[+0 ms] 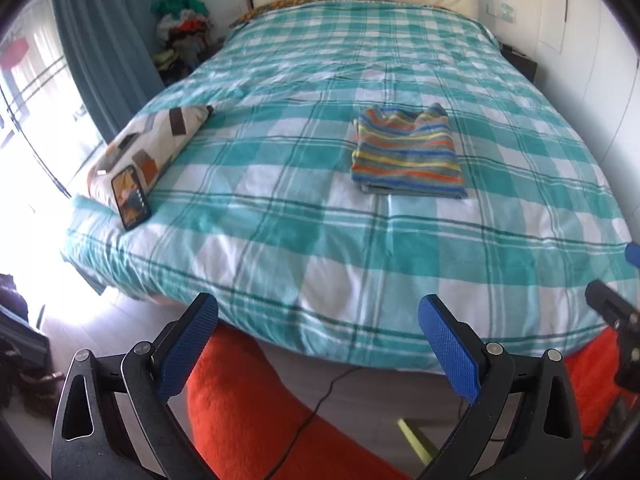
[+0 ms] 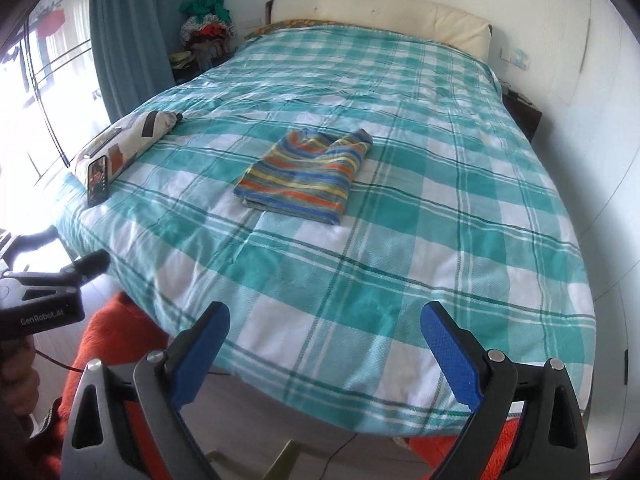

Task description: Fold small clothes

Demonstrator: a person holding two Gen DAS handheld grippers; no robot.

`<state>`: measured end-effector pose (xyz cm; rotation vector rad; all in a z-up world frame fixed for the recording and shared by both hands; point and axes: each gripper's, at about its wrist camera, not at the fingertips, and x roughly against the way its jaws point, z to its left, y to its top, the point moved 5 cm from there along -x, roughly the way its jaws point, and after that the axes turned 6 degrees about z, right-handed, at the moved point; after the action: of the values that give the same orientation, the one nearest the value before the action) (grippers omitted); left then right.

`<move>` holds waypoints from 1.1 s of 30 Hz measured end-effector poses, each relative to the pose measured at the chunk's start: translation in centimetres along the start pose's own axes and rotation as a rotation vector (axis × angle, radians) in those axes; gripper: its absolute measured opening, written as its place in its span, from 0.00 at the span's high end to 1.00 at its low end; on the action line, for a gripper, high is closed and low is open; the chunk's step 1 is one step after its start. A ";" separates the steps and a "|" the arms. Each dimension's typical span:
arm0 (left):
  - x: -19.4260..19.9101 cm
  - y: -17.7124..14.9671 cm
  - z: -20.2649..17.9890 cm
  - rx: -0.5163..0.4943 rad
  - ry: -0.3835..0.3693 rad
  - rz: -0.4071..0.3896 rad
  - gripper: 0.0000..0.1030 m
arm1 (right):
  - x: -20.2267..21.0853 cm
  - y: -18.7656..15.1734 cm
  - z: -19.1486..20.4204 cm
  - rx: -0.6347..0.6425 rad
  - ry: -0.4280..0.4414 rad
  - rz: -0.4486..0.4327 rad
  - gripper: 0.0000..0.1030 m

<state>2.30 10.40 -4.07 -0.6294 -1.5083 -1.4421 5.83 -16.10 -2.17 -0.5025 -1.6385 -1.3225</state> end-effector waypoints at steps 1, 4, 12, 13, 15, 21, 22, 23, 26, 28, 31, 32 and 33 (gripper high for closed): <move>0.4 -0.2 0.1 0.011 -0.012 0.000 0.02 | 0.5 -0.2 0.2 0.002 0.002 0.005 0.07; 1.5 -0.6 0.0 0.011 -0.035 0.003 0.02 | 2.1 -1.0 0.4 0.011 -0.004 0.011 0.07; 3.7 -1.2 -1.2 -0.067 -0.021 -0.008 0.02 | 5.6 -2.5 -2.0 -0.062 -0.045 0.039 0.07; 3.9 -1.2 -1.4 -0.073 -0.022 -0.012 0.02 | 6.0 -2.4 -2.3 -0.071 -0.050 0.034 0.07; 4.4 -1.3 -1.8 -0.085 -0.029 -0.014 0.02 | 6.5 -2.4 -2.6 -0.079 -0.065 0.030 0.07; 5.3 -1.3 -2.8 -0.132 -0.033 -0.027 0.02 | 6.9 -2.3 -2.5 -0.081 -0.054 0.030 0.07; 5.4 -1.3 -2.8 -0.134 -0.032 -0.027 0.02 | 6.9 -2.3 -2.3 -0.078 -0.054 0.030 0.07; 5.4 -1.4 -2.9 -0.131 -0.032 -0.026 0.02 | 7.0 -2.3 -2.1 -0.074 -0.054 0.028 0.07; 5.6 -1.5 -2.9 -0.127 -0.034 -0.020 0.02 | 7.1 -2.2 -1.9 -0.068 -0.057 0.021 0.07; 5.7 -1.6 -2.8 -0.128 -0.034 -0.017 0.02 | 7.3 -2.2 -1.9 -0.068 -0.060 0.017 0.07; 5.7 -1.9 -2.7 -0.134 -0.033 -0.009 0.02 | 7.2 -2.2 -1.7 -0.064 -0.064 0.022 0.07; 5.5 -2.0 -2.6 -0.135 -0.035 -0.007 0.02 | 7.2 -2.2 -1.7 -0.063 -0.064 0.022 0.07; 5.4 -2.0 -2.5 -0.135 -0.037 -0.003 0.02 | 7.3 -2.2 -1.7 -0.059 -0.065 0.021 0.07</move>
<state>-1.13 6.36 -0.60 -0.7394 -1.4495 -1.5522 1.30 -20.05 2.79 -0.6015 -1.6466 -1.3549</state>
